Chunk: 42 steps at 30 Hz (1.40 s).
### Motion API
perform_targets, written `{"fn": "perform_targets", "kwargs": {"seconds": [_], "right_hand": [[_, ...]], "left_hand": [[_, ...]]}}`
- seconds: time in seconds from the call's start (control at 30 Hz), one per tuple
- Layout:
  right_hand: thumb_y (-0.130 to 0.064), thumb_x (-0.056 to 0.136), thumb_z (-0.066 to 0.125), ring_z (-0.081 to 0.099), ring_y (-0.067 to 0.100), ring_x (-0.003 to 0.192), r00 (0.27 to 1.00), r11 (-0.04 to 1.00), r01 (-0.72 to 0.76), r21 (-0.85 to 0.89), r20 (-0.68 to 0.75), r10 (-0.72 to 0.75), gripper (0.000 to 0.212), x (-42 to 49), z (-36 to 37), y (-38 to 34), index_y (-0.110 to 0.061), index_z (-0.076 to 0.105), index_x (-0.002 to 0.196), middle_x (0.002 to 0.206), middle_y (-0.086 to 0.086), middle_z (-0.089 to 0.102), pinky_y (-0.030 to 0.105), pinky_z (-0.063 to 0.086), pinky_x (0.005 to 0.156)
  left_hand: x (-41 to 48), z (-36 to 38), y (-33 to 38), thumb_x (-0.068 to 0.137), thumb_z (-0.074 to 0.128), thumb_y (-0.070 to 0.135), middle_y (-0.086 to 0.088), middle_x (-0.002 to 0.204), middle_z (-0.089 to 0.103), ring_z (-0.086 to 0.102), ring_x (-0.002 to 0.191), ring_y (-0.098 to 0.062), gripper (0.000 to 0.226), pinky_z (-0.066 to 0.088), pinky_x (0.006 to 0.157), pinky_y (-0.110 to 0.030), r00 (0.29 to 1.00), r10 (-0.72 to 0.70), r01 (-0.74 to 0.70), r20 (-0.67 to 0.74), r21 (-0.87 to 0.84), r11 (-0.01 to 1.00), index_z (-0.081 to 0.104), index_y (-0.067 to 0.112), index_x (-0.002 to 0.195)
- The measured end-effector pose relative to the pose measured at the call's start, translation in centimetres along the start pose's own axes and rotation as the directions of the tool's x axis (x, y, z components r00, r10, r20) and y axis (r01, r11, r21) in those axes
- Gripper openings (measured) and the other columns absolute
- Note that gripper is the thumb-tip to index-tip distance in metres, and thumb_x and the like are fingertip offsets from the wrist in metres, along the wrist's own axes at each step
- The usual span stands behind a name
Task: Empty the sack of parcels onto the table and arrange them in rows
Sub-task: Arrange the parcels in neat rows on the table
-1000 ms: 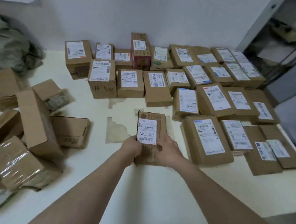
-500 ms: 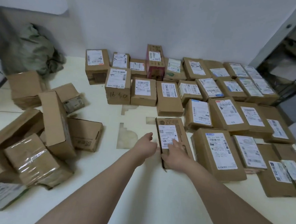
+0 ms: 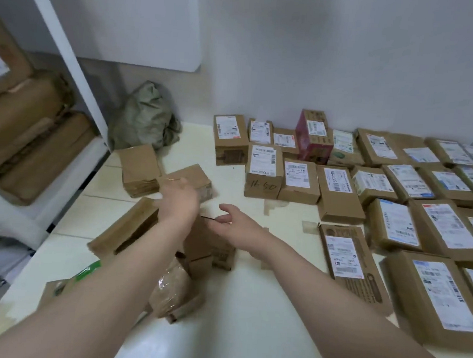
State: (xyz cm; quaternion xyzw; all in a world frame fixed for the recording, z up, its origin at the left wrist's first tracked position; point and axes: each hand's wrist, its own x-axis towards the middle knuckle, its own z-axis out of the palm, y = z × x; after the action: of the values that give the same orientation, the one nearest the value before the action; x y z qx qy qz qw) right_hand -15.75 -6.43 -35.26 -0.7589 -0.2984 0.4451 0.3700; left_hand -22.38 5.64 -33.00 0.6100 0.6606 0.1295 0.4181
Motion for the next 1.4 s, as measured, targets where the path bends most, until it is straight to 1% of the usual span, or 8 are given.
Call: {"fn": "perform_targets", "kwargs": {"seconds": [0.17,0.43,0.6,0.77,0.93,1.03,1.17,1.4], "right_hand": [[-0.027,0.086,0.064,0.059,0.025,0.109,0.969,0.967,-0.199,-0.160,-0.176,0.170,0.071,1.6,1.1,0.9,-0.018,0.025,0.144,0.126,0.005,0.056,0.036,0.052,0.089],[-0.017,0.088,0.067,0.060,0.015,0.106,0.867,0.915,-0.094,0.392,-0.419,0.269,0.060,-3.4,-4.7,7.0,-0.024,0.040,0.141,0.135,-0.004,0.054,0.029,0.053,0.081],[-0.008,0.072,0.070,0.048,0.008,0.117,0.778,0.982,0.098,-0.161,-0.603,-0.177,0.060,-6.5,-6.8,10.3,-0.038,0.057,0.122,0.122,-0.019,0.052,0.036,0.044,0.100],[0.013,0.072,0.064,0.026,0.013,0.137,0.735,0.922,0.124,-0.368,-0.590,-0.334,0.064,-7.4,-7.7,12.3,-0.032,0.066,0.118,0.145,-0.008,0.036,0.010,0.019,0.109],[0.001,0.084,0.061,0.012,0.023,0.147,0.732,0.941,-0.256,-0.221,-0.680,0.039,0.080,-6.9,-7.6,13.2,-0.031,0.029,0.150,0.160,-0.002,0.008,0.036,0.024,0.115],[-0.021,0.094,0.059,0.045,0.022,0.131,0.798,0.949,-0.264,0.174,-0.512,0.316,0.062,-6.5,-7.5,14.1,-0.029,0.030,0.149,0.145,0.001,0.042,0.038,0.041,0.106],[-0.028,0.093,0.055,0.063,0.016,0.104,0.853,0.933,-0.238,0.270,-0.401,0.333,0.033,-6.0,-6.4,15.2,-0.037,0.047,0.124,0.114,-0.009,0.064,0.046,0.054,0.093],[-0.020,0.092,0.053,0.057,0.023,0.114,0.814,0.952,-0.306,-0.028,-0.526,0.246,0.046,-5.4,-7.5,16.5,-0.024,0.050,0.137,0.138,0.001,0.052,0.035,0.049,0.097]], "left_hand": [[0.8,-0.5,-0.8,0.102,0.022,0.053,-0.015,0.125,0.059,0.063,0.104,-0.035,0.059,0.056,0.084,-0.045,0.952,-0.060,0.131,0.299,-0.225,0.966,0.049,0.008,0.130],[0.5,4.0,-1.8,0.090,0.040,0.059,-0.013,0.138,0.050,0.049,0.122,-0.036,0.072,0.041,0.106,-0.046,0.895,-0.052,0.079,0.443,-0.043,0.996,0.039,0.010,0.142],[-3.8,6.9,-0.3,0.097,0.025,0.065,-0.007,0.120,0.058,0.056,0.105,-0.031,0.060,0.053,0.088,-0.054,0.776,-0.036,0.425,0.630,-0.480,0.767,0.052,0.024,0.131],[-4.7,7.8,-1.4,0.092,0.055,0.055,-0.009,0.079,0.068,0.066,0.071,-0.027,0.038,0.057,0.075,-0.042,0.672,-0.097,0.511,0.735,-0.363,0.779,0.061,0.018,0.095],[-5.1,8.9,-2.4,0.078,0.061,0.024,-0.002,0.075,0.060,0.055,0.065,-0.021,0.028,0.046,0.064,-0.026,0.696,-0.111,0.421,0.710,-0.278,0.863,0.059,0.017,0.106],[-7.0,9.6,-2.7,0.091,0.053,0.015,-0.004,0.070,0.053,0.050,0.058,-0.019,0.003,0.046,0.044,-0.021,0.699,-0.139,0.366,0.702,-0.184,0.912,0.054,0.013,0.094],[-8.3,11.5,-4.9,0.089,0.060,0.005,-0.008,0.073,0.052,0.048,0.059,-0.020,0.008,0.048,0.061,-0.032,0.726,-0.199,0.246,0.658,0.022,0.969,0.054,0.006,0.093],[-9.5,14.0,-5.9,0.087,0.060,0.001,-0.008,0.084,0.057,0.053,0.070,-0.020,0.007,0.054,0.075,-0.031,0.712,-0.205,0.209,0.672,0.075,0.975,0.061,0.005,0.093]]}}
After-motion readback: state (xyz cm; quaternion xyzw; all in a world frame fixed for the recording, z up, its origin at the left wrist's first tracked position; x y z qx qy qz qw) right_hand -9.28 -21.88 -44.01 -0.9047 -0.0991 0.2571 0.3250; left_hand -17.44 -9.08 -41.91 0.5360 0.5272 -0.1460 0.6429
